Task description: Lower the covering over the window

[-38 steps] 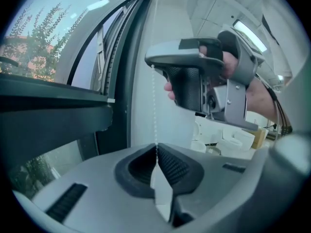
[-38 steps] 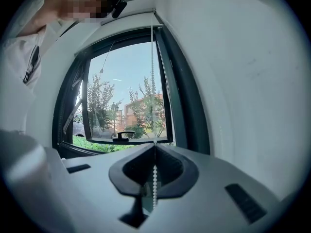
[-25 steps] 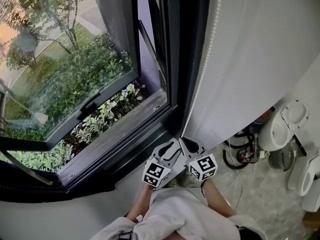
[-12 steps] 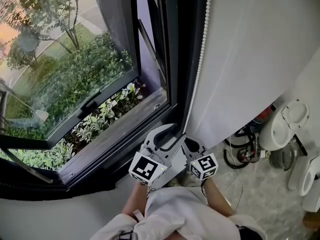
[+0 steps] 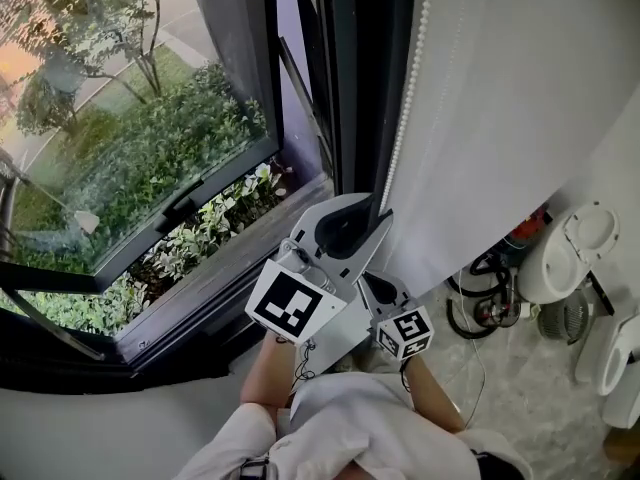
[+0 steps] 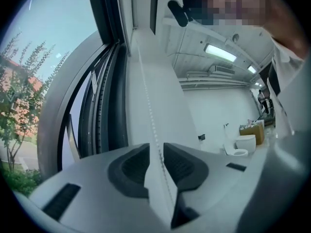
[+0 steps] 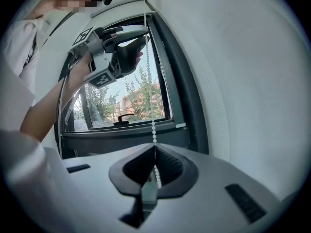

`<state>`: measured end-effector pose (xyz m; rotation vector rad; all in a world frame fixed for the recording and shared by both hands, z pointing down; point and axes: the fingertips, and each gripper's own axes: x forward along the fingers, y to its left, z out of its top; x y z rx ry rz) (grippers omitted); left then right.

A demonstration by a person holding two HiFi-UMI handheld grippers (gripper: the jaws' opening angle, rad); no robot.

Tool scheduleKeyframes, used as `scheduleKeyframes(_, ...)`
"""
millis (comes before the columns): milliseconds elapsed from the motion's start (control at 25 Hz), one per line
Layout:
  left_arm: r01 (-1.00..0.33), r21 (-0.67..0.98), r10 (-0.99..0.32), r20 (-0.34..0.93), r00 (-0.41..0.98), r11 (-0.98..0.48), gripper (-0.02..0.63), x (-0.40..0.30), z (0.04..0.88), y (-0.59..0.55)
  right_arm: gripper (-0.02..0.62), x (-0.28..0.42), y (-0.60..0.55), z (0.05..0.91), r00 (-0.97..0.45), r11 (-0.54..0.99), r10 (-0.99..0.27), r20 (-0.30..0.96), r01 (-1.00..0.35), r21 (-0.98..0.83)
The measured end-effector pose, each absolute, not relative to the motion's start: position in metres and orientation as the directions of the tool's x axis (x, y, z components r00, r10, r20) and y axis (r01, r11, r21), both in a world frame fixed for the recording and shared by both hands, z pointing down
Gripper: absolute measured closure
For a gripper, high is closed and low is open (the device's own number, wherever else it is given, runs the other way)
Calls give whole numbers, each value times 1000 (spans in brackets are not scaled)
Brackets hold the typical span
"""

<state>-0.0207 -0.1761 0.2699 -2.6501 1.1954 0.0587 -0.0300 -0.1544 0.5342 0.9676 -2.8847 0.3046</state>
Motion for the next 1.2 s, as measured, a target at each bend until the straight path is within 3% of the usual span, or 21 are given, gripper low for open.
scheduleKeyframes(320,-760,-198,-747,-154,647,-618,589,-18,267,-183,600,-29,-154,536,-795,783,-584,165,-605,-142)
scheduleKeyframes(1200,-785,-45,-785,-15,619,-618,591,-22,367,-167,600,-23,-126,632,-755,774,-500,424,-609,-172)
